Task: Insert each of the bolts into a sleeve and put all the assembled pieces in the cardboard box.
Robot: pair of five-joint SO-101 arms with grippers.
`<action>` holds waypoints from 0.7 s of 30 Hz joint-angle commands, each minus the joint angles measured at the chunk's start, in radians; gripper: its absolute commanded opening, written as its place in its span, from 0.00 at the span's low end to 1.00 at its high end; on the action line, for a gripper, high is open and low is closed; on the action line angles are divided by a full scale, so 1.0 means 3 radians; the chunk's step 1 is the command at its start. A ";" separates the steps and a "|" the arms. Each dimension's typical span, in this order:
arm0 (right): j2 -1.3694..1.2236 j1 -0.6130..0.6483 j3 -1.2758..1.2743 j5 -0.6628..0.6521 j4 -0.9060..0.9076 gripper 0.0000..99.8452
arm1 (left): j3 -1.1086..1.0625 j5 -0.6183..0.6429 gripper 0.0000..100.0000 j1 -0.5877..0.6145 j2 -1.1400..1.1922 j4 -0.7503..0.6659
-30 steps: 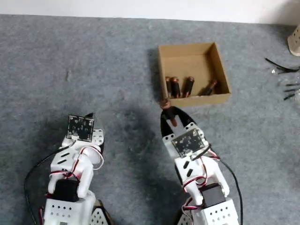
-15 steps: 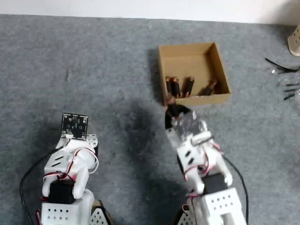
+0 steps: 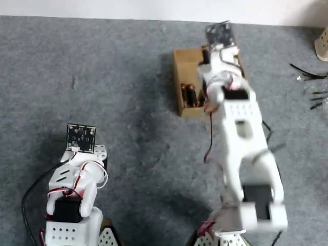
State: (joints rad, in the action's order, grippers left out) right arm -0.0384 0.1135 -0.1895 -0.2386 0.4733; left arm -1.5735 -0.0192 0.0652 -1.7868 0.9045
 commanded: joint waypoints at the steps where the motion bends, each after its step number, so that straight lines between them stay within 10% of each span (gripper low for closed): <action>1: -0.0606 -0.0064 0.0836 0.0107 0.0315 0.00 | 0.0023 -0.0005 0.01 0.0038 -0.0023 -0.0072; 21: -0.1302 -0.0355 0.1573 0.0097 0.0739 0.01 | 0.0028 -0.0005 0.01 0.0038 -0.0023 -0.0072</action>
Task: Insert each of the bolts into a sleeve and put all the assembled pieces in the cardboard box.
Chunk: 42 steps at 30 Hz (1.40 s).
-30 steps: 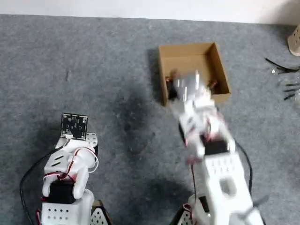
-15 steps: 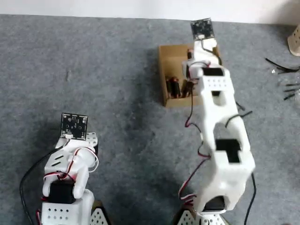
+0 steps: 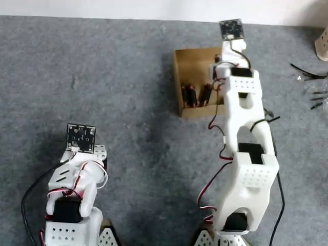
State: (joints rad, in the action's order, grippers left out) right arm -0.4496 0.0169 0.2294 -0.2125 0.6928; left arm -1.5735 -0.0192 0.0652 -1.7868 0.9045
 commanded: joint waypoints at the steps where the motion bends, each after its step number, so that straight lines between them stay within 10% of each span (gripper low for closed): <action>1: 0.0069 -0.0054 0.0171 0.0005 0.0008 0.02 | 0.0028 -0.0005 0.01 0.0038 -0.0023 -0.0072; 9: 0.0084 -0.0069 0.0192 0.0005 0.0412 0.35 | 0.0023 -0.0005 0.01 0.0038 -0.0023 -0.0072; 23: 0.1102 -0.0003 -0.0253 0.0026 0.0985 0.35 | 0.0018 -0.0026 0.01 -0.0028 -0.0023 -0.0072; 42: 0.4774 0.0243 -0.4836 0.0026 -0.0724 0.35 | -0.0038 -0.0026 0.01 -0.0064 -0.0028 -0.0153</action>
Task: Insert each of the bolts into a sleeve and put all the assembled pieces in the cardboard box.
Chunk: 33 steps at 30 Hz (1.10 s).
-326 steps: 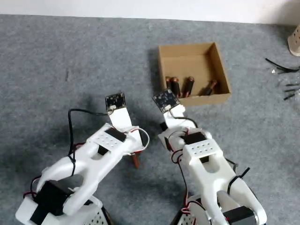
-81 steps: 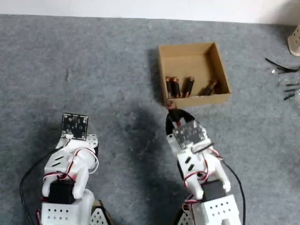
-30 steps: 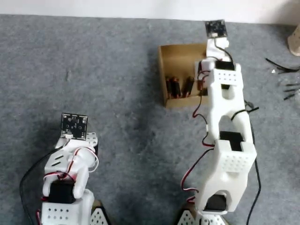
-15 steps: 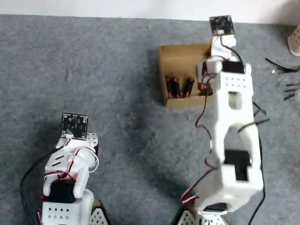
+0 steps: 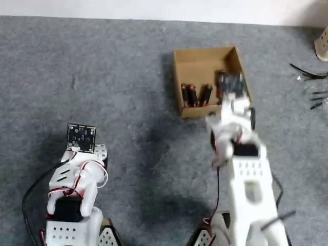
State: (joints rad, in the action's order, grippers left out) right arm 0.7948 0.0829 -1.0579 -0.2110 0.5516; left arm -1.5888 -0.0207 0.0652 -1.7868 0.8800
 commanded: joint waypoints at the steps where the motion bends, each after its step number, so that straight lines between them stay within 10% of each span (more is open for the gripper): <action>1: 0.0836 0.0023 -0.0719 0.0020 -0.0263 0.35 | 0.0013 -0.0020 0.01 -0.0064 -0.0028 -0.0072; 14: 0.3542 0.0013 -0.2330 0.0020 0.0233 0.35 | -0.0033 -0.0026 0.01 -0.0074 -0.0028 -0.0082; 27: 0.3327 0.0008 -0.2504 0.0005 0.1107 0.35 | -0.0361 -0.0026 0.01 -0.0054 -0.0003 0.0020; 33: 0.3301 0.0008 -0.2498 0.0000 0.1905 0.35 | -0.0361 -0.0026 0.01 -0.0064 -0.0003 0.1084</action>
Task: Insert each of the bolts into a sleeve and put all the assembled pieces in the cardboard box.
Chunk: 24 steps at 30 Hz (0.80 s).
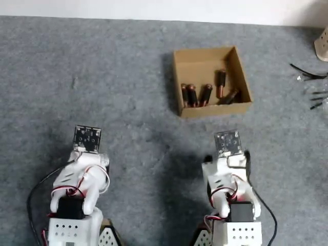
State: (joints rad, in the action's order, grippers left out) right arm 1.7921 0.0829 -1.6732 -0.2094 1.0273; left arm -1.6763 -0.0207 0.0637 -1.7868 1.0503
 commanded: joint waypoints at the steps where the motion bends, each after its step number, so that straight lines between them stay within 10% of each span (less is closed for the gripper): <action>1: -0.0023 0.0008 -0.0448 -0.0005 0.0417 0.35 | -0.0069 -0.0026 0.01 -0.0054 -0.0023 0.0701; 24: 0.0008 0.0003 -0.0432 -0.0005 0.0657 0.35 | -0.0069 -0.0020 0.01 -0.0049 -0.0023 0.0962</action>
State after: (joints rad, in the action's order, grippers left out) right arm 1.7921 0.0829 -1.6732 -0.2094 1.2160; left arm -1.6763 -0.0222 0.0637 -1.7868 1.3326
